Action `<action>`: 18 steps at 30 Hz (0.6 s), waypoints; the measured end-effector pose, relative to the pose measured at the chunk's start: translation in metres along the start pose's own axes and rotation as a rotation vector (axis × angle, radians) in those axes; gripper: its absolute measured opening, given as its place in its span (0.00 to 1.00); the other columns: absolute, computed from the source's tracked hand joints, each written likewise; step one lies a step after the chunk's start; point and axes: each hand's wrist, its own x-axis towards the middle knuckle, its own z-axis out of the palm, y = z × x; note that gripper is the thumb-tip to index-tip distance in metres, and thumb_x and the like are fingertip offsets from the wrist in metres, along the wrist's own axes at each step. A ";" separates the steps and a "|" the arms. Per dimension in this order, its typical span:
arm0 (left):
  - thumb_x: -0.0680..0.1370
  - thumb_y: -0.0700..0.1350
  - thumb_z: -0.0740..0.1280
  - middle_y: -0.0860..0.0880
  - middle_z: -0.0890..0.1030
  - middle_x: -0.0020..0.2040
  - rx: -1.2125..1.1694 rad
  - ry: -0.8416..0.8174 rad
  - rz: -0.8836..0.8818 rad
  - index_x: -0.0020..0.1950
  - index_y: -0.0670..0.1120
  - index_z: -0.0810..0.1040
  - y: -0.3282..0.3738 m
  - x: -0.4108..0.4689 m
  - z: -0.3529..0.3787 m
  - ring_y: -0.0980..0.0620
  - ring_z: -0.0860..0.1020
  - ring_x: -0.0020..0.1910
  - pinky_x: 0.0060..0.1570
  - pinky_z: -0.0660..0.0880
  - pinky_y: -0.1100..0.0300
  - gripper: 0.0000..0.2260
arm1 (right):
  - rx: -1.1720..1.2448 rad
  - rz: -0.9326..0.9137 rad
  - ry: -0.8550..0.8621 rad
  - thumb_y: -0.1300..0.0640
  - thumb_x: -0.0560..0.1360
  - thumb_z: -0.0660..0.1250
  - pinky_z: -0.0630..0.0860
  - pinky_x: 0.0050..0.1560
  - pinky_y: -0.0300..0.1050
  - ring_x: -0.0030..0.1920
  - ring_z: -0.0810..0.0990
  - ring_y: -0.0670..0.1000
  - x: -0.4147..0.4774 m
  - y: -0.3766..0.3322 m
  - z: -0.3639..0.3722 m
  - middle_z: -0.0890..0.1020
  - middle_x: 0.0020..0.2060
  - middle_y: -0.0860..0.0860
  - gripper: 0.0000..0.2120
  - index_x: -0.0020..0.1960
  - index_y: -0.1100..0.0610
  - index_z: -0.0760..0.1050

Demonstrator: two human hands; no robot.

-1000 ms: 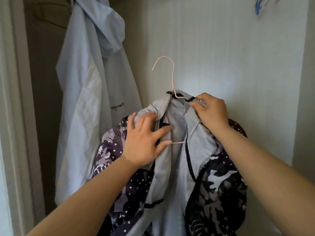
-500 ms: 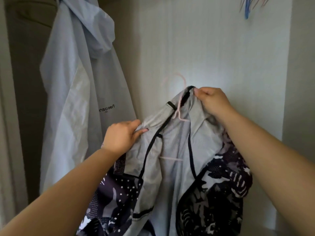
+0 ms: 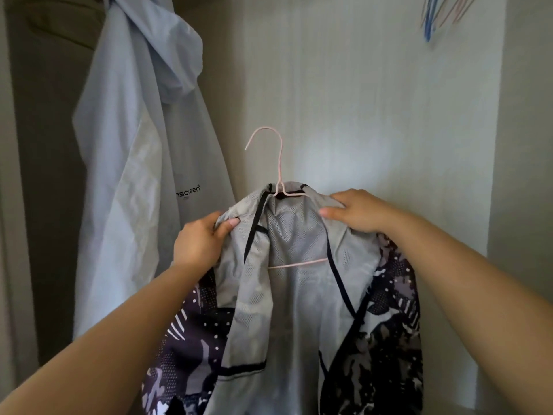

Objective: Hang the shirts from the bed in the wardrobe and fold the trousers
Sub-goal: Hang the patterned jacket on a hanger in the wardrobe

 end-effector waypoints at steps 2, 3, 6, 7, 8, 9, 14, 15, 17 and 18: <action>0.79 0.59 0.57 0.45 0.83 0.41 0.015 0.014 0.031 0.51 0.51 0.80 -0.002 0.001 -0.002 0.41 0.78 0.45 0.38 0.66 0.56 0.17 | 0.000 0.035 0.024 0.47 0.79 0.59 0.72 0.52 0.46 0.51 0.78 0.56 -0.002 0.007 -0.001 0.81 0.48 0.57 0.19 0.53 0.62 0.78; 0.80 0.59 0.55 0.44 0.83 0.42 0.025 0.031 0.052 0.53 0.50 0.80 -0.001 0.003 -0.003 0.41 0.78 0.46 0.39 0.66 0.56 0.18 | 0.018 0.026 0.059 0.48 0.79 0.59 0.72 0.49 0.45 0.48 0.78 0.56 -0.003 0.009 -0.001 0.81 0.44 0.57 0.19 0.49 0.63 0.78; 0.81 0.56 0.53 0.40 0.83 0.45 0.026 0.104 0.075 0.55 0.46 0.81 0.008 0.015 -0.007 0.37 0.78 0.47 0.41 0.67 0.54 0.21 | 0.062 0.015 0.186 0.48 0.78 0.61 0.68 0.40 0.45 0.39 0.75 0.52 -0.004 0.012 -0.007 0.77 0.34 0.53 0.18 0.35 0.58 0.74; 0.82 0.56 0.53 0.38 0.82 0.46 0.009 0.144 0.049 0.55 0.45 0.81 0.011 0.021 -0.011 0.36 0.78 0.48 0.42 0.68 0.53 0.21 | 0.109 0.020 0.225 0.48 0.78 0.62 0.67 0.38 0.44 0.37 0.74 0.51 -0.004 0.014 -0.012 0.76 0.32 0.50 0.18 0.32 0.55 0.72; 0.82 0.55 0.54 0.37 0.82 0.48 -0.015 0.185 0.011 0.56 0.45 0.81 0.014 0.028 -0.015 0.36 0.77 0.49 0.44 0.69 0.52 0.20 | 0.163 0.026 0.253 0.49 0.77 0.63 0.67 0.37 0.43 0.36 0.74 0.49 -0.004 0.015 -0.019 0.76 0.31 0.48 0.18 0.30 0.52 0.71; 0.82 0.54 0.54 0.37 0.82 0.50 -0.045 0.224 -0.025 0.58 0.45 0.81 0.018 0.033 -0.019 0.36 0.77 0.50 0.46 0.71 0.51 0.20 | 0.194 0.028 0.273 0.49 0.77 0.63 0.67 0.36 0.42 0.36 0.74 0.48 -0.005 0.015 -0.025 0.76 0.30 0.47 0.18 0.30 0.51 0.71; 0.82 0.49 0.57 0.37 0.82 0.51 -0.274 0.380 -0.139 0.55 0.43 0.81 0.062 0.033 0.000 0.37 0.78 0.52 0.52 0.72 0.49 0.16 | -0.201 0.135 0.456 0.46 0.79 0.58 0.66 0.37 0.45 0.39 0.74 0.55 0.000 0.016 -0.029 0.78 0.36 0.54 0.18 0.35 0.53 0.71; 0.82 0.48 0.57 0.37 0.82 0.52 -0.284 0.376 -0.098 0.54 0.41 0.81 0.072 0.030 0.007 0.38 0.78 0.53 0.54 0.72 0.48 0.15 | -0.222 0.164 0.511 0.46 0.79 0.57 0.65 0.37 0.45 0.39 0.73 0.55 0.000 0.016 -0.029 0.77 0.37 0.54 0.18 0.35 0.54 0.70; 0.82 0.45 0.58 0.41 0.79 0.61 -0.330 0.319 0.040 0.61 0.42 0.79 0.082 0.022 0.018 0.42 0.74 0.61 0.65 0.67 0.51 0.14 | -0.153 0.191 0.592 0.46 0.80 0.57 0.65 0.37 0.45 0.39 0.74 0.56 0.001 0.017 -0.033 0.76 0.35 0.55 0.20 0.32 0.54 0.66; 0.81 0.46 0.59 0.43 0.73 0.67 -0.359 0.271 0.087 0.67 0.43 0.74 0.082 0.017 0.022 0.45 0.69 0.67 0.70 0.60 0.56 0.16 | -0.107 0.200 0.619 0.46 0.80 0.57 0.66 0.36 0.45 0.39 0.75 0.57 0.000 0.020 -0.037 0.76 0.34 0.54 0.20 0.31 0.54 0.66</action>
